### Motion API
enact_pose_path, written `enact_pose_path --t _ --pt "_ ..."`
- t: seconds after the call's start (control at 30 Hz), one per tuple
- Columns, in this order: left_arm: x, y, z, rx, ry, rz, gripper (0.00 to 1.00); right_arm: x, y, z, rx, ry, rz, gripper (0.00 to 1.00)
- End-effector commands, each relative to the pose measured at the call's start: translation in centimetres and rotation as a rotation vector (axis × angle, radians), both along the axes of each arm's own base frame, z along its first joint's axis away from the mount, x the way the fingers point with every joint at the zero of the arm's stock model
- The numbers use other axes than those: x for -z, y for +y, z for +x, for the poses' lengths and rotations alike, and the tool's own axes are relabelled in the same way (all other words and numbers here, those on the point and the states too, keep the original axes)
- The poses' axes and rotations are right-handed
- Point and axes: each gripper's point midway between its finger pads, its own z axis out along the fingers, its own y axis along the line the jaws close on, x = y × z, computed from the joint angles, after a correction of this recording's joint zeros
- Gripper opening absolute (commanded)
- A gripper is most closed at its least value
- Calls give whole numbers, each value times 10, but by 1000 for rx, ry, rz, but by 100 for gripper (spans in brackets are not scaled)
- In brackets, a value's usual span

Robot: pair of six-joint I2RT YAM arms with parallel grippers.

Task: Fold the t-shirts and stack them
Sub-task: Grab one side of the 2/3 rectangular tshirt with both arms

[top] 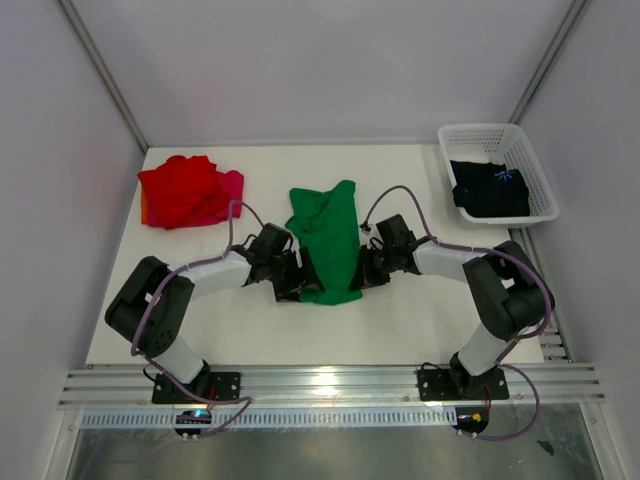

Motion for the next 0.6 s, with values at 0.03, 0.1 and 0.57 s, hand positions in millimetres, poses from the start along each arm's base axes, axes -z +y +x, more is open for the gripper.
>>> enact_pose_path --t 0.03,0.1,0.57 --pt "-1 -4 9 7 -24 5 74 6 -2 3 -10 -10 -28 3" --pt "-3 -7 12 10 -28 -1 74 6 -2 2 -10 -12 -27 3" --pt "-1 -15 19 32 -20 -9 38 8 -1 4 -15 -2 -35 3"
